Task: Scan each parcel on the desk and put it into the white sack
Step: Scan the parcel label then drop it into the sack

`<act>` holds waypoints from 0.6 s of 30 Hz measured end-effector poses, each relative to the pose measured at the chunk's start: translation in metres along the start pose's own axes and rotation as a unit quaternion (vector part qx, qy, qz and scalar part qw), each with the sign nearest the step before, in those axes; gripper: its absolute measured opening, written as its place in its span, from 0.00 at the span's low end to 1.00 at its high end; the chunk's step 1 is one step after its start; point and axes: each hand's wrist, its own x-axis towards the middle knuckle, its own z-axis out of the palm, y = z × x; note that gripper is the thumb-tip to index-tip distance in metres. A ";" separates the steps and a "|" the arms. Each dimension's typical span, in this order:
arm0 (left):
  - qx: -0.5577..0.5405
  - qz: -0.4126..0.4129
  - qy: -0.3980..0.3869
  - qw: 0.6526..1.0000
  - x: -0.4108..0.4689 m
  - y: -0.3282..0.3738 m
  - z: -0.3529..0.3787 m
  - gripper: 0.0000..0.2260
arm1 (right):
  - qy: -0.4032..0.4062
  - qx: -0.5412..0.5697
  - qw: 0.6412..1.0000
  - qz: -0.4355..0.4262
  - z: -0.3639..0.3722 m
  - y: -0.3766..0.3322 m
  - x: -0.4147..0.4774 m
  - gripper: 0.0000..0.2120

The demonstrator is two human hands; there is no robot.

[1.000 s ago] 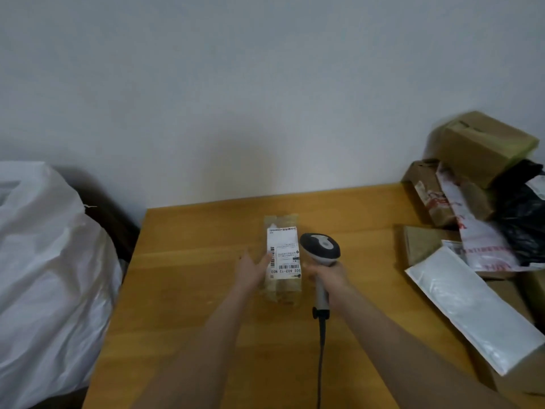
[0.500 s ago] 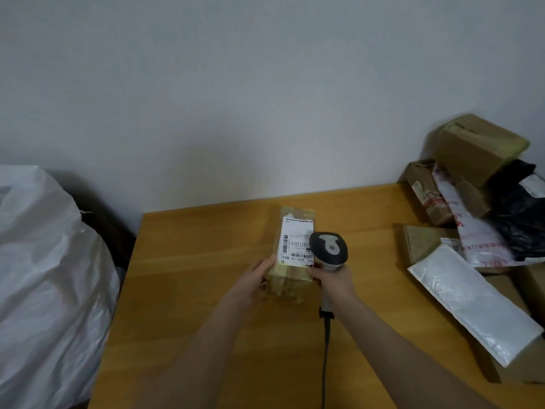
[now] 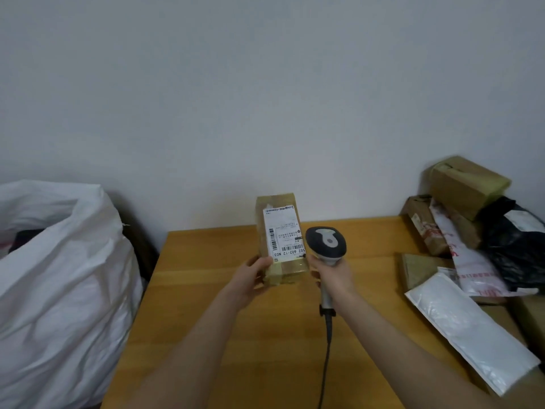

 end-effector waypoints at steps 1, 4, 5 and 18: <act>0.005 0.017 0.016 1.000 -0.002 0.004 -0.002 0.23 | -0.010 -0.002 1.000 0.004 -0.002 -0.003 -0.008 0.05; 0.032 0.047 0.053 0.997 -0.008 0.010 -0.009 0.31 | -0.047 -0.039 0.998 0.023 -0.009 -0.005 -0.035 0.05; 0.046 0.054 0.065 0.995 -0.011 0.011 -0.012 0.32 | -0.058 -0.049 0.997 0.026 -0.011 -0.005 -0.043 0.05; 0.076 0.096 0.139 0.983 -0.022 0.008 -0.019 0.35 | -0.112 -0.036 0.992 0.049 -0.005 -0.016 -0.087 0.04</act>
